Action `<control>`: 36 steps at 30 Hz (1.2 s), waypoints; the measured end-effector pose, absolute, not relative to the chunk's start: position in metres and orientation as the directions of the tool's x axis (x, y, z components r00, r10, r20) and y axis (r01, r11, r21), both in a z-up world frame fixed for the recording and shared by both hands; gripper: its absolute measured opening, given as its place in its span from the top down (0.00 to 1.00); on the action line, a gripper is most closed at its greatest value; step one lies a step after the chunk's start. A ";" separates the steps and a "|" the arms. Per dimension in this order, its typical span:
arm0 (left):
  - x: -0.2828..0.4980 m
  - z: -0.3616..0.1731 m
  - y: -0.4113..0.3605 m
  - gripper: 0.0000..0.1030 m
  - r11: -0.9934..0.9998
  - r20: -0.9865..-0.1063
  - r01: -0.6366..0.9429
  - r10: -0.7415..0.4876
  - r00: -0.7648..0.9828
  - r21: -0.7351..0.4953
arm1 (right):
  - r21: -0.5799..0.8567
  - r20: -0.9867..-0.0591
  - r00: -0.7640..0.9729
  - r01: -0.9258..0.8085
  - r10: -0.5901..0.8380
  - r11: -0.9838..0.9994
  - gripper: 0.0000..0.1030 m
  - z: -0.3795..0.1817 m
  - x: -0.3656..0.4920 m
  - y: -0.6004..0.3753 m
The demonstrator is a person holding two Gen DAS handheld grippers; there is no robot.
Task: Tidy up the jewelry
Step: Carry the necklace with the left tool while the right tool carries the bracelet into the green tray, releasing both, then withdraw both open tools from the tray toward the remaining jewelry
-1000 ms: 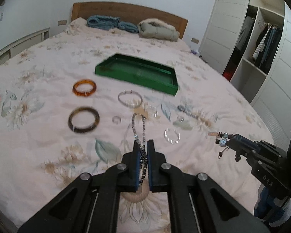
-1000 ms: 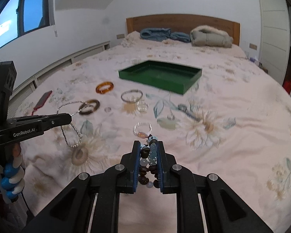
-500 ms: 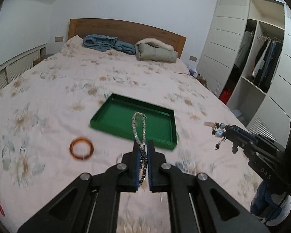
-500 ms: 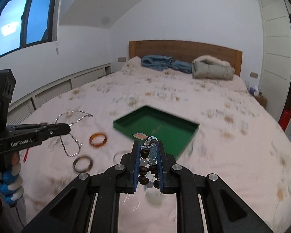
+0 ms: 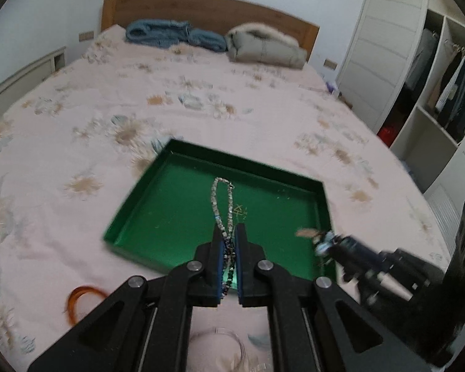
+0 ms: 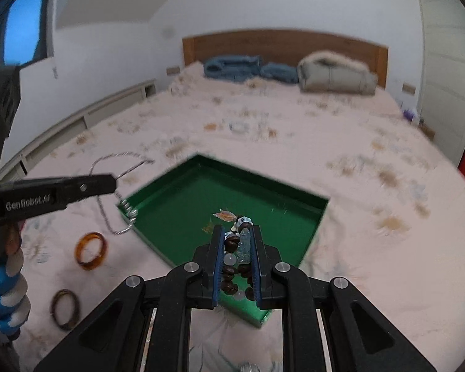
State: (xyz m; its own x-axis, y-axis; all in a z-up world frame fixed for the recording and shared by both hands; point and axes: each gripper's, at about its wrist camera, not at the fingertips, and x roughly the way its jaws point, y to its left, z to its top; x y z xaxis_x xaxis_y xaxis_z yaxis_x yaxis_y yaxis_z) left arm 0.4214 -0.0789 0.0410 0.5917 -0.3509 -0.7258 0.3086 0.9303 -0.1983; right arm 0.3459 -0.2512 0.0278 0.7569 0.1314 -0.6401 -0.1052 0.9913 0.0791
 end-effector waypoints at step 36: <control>0.319 0.108 0.032 0.86 0.971 -0.698 0.234 -0.199 0.688 -0.046 | 0.090 -0.577 0.807 -0.091 0.126 0.992 0.59 0.096 0.230 -0.284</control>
State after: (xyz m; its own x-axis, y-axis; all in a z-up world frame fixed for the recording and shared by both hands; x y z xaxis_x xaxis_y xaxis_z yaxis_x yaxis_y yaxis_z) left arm 0.3193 0.0322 0.1081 0.6878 -0.1994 -0.6979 0.2344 0.9710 -0.0464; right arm 0.2303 -0.2835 0.0961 0.8068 0.1263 -0.5771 -0.0906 0.9918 0.0903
